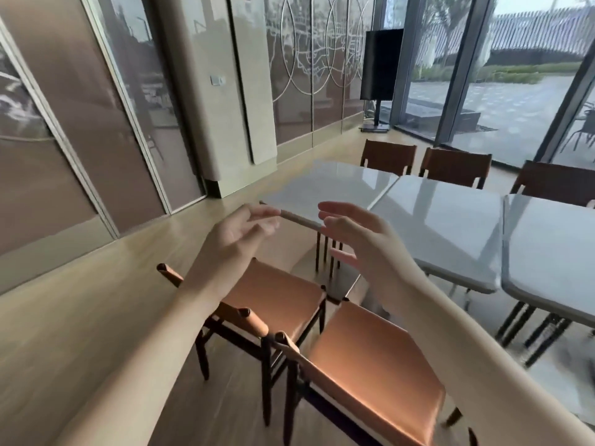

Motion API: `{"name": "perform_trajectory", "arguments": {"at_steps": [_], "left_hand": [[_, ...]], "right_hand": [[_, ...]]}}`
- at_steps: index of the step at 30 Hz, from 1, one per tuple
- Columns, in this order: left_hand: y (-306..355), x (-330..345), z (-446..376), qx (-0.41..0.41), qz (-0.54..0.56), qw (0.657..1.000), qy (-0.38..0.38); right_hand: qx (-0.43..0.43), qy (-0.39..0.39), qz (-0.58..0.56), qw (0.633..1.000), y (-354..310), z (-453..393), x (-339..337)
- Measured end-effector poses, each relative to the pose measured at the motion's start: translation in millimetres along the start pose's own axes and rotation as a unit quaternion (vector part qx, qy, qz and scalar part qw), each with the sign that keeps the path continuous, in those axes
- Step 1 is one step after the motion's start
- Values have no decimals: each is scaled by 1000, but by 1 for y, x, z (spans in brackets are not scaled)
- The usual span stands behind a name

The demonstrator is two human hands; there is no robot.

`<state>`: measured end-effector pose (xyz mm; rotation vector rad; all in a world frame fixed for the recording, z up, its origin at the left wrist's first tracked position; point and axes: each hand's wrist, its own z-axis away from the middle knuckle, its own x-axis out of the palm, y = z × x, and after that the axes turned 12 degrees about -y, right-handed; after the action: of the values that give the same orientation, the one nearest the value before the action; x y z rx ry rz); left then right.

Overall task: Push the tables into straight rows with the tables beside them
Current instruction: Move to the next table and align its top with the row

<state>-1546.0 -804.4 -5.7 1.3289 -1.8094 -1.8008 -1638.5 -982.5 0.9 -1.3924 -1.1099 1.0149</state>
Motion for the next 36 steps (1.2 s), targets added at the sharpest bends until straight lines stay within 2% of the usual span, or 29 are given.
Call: {"name": "perform_trajectory", "arguments": {"at_steps": [7, 16, 24, 30, 36], "left_hand": [[-41, -90, 15, 0, 27, 998, 59], [-91, -178, 3, -31, 14, 991, 131], [-128, -258, -69, -68, -3, 984, 166], [-158, -309, -149, -56, 10, 978, 203], [-189, -351, -187, -50, 42, 966, 250]], "right_hand": [[1, -34, -18, 999, 6, -69, 76], [-5, -117, -41, 992, 21, -161, 155], [-8, -177, -54, 983, 31, -283, 209], [-13, -182, -46, 982, 39, -376, 231], [-19, -177, -33, 984, 53, -445, 264]]}}
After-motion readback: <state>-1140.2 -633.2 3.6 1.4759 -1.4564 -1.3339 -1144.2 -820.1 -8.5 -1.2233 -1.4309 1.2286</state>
